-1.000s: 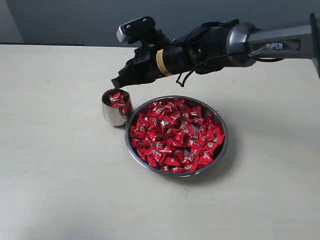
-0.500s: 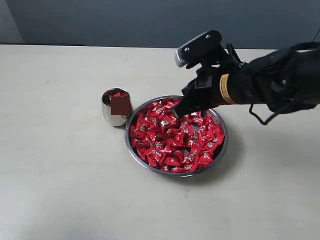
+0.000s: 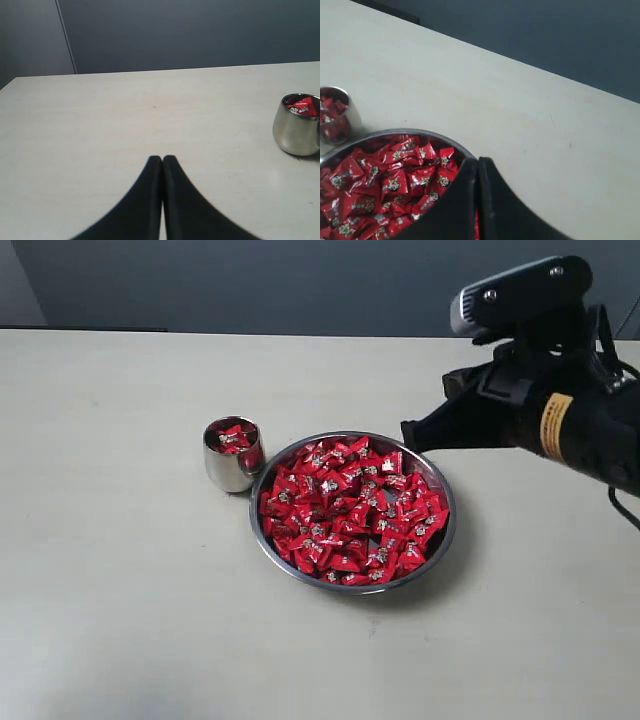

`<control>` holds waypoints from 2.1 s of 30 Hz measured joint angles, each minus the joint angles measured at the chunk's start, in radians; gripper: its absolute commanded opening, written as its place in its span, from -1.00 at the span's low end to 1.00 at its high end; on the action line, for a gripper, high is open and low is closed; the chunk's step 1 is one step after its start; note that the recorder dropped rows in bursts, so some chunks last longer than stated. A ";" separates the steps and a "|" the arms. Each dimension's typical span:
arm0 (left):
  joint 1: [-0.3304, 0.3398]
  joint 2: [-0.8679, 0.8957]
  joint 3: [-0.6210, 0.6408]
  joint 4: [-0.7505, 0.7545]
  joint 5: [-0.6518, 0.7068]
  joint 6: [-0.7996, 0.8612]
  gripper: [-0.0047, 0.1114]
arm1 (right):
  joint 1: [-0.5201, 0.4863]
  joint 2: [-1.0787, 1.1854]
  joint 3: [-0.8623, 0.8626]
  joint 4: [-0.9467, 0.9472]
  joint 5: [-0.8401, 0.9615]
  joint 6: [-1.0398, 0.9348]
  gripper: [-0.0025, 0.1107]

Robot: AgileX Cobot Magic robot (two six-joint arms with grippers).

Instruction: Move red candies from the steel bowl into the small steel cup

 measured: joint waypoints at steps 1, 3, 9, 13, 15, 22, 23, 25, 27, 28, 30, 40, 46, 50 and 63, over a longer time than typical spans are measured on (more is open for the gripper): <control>0.000 0.000 0.000 0.000 0.000 0.000 -0.91 | 0.019 -0.006 0.016 0.000 0.023 0.004 -0.97; 0.000 0.000 0.000 0.000 0.000 0.000 -0.91 | 0.068 -0.019 0.040 0.002 0.090 0.010 -0.97; 0.000 0.000 0.000 0.000 0.000 0.000 -0.91 | 0.171 -0.037 0.053 0.002 0.176 0.019 -0.97; 0.000 0.000 0.000 0.000 0.000 0.000 -0.91 | 0.193 -0.037 0.053 0.002 0.080 -0.045 -0.97; 0.000 0.000 0.000 0.000 0.000 0.000 -0.91 | 0.195 -0.037 0.047 0.002 0.016 -0.056 -0.97; 0.000 0.000 0.000 0.000 0.000 0.000 -0.91 | 0.223 -0.083 -0.014 0.002 0.008 -0.067 -0.97; 0.000 0.000 0.000 0.000 0.000 0.000 -0.91 | 0.229 -0.105 -0.022 0.002 0.022 -0.073 -0.97; 0.000 0.000 0.000 0.000 0.000 0.000 -0.91 | 0.239 -0.162 -0.034 0.002 0.045 -0.087 -0.97; 0.000 0.000 0.000 0.000 0.000 0.000 -0.91 | 0.244 -0.218 -0.038 0.002 0.064 -0.089 -0.97; 0.000 0.000 0.000 0.000 0.000 0.000 -0.91 | 0.246 -0.251 -0.039 0.002 0.080 -0.089 -0.97; 0.000 0.000 0.000 0.000 0.000 0.000 -0.91 | 0.246 -0.309 -0.039 0.002 0.134 -0.078 -0.97; 0.000 0.000 0.000 0.000 0.000 0.000 -0.91 | 0.246 -0.602 -0.039 0.003 0.120 -0.157 -0.97; 0.000 0.000 0.000 0.000 0.000 0.000 -0.91 | 0.246 -0.813 0.024 0.003 0.207 -0.189 -0.97; 0.000 0.000 0.000 0.000 0.000 0.000 -0.91 | 0.246 -0.919 0.101 0.003 0.321 -0.215 -0.97; 0.000 0.000 0.000 0.000 0.000 0.000 -0.91 | 0.246 -0.882 0.125 0.005 0.161 -0.383 -0.97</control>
